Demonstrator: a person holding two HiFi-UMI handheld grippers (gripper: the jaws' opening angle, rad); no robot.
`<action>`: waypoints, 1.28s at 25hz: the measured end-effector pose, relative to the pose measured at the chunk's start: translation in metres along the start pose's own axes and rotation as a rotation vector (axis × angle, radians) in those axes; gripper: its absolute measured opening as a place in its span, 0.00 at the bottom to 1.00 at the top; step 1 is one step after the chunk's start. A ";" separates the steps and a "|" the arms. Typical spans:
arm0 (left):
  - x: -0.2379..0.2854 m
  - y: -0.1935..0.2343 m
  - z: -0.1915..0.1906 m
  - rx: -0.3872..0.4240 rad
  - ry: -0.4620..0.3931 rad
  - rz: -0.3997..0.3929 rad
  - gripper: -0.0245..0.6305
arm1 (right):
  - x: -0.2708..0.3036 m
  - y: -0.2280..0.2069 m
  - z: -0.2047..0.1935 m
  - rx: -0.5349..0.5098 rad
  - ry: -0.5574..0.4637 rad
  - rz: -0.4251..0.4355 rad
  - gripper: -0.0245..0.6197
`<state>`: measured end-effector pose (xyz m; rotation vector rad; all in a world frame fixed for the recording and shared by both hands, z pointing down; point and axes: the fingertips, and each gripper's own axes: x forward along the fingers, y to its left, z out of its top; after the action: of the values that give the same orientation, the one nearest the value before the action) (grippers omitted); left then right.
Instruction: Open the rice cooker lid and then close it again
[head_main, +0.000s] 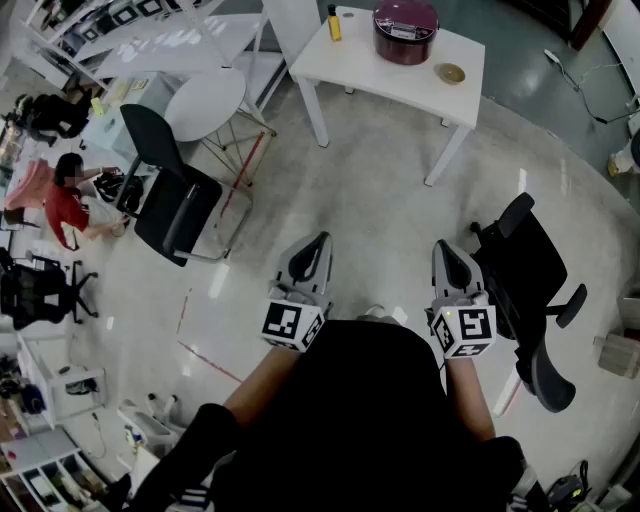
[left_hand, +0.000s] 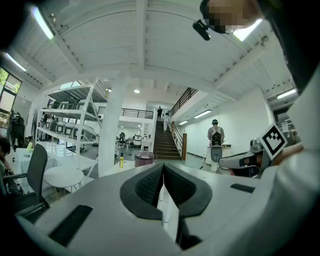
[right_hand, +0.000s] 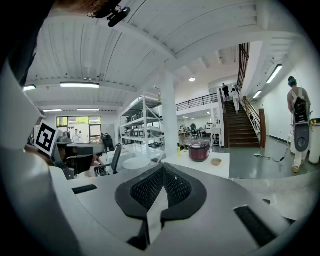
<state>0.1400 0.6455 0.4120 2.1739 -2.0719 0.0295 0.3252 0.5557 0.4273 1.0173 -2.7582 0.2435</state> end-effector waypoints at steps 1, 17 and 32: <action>-0.001 0.000 -0.002 -0.002 0.006 0.001 0.04 | 0.000 0.000 0.000 -0.004 0.000 -0.001 0.04; -0.012 -0.010 -0.013 -0.039 0.015 -0.001 0.04 | -0.016 -0.004 -0.002 0.007 -0.025 0.003 0.04; -0.004 -0.014 -0.035 -0.078 0.084 -0.072 0.42 | -0.022 -0.025 -0.016 0.063 0.024 0.009 0.35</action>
<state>0.1565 0.6543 0.4450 2.1610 -1.9160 0.0310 0.3601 0.5545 0.4398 1.0096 -2.7500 0.3432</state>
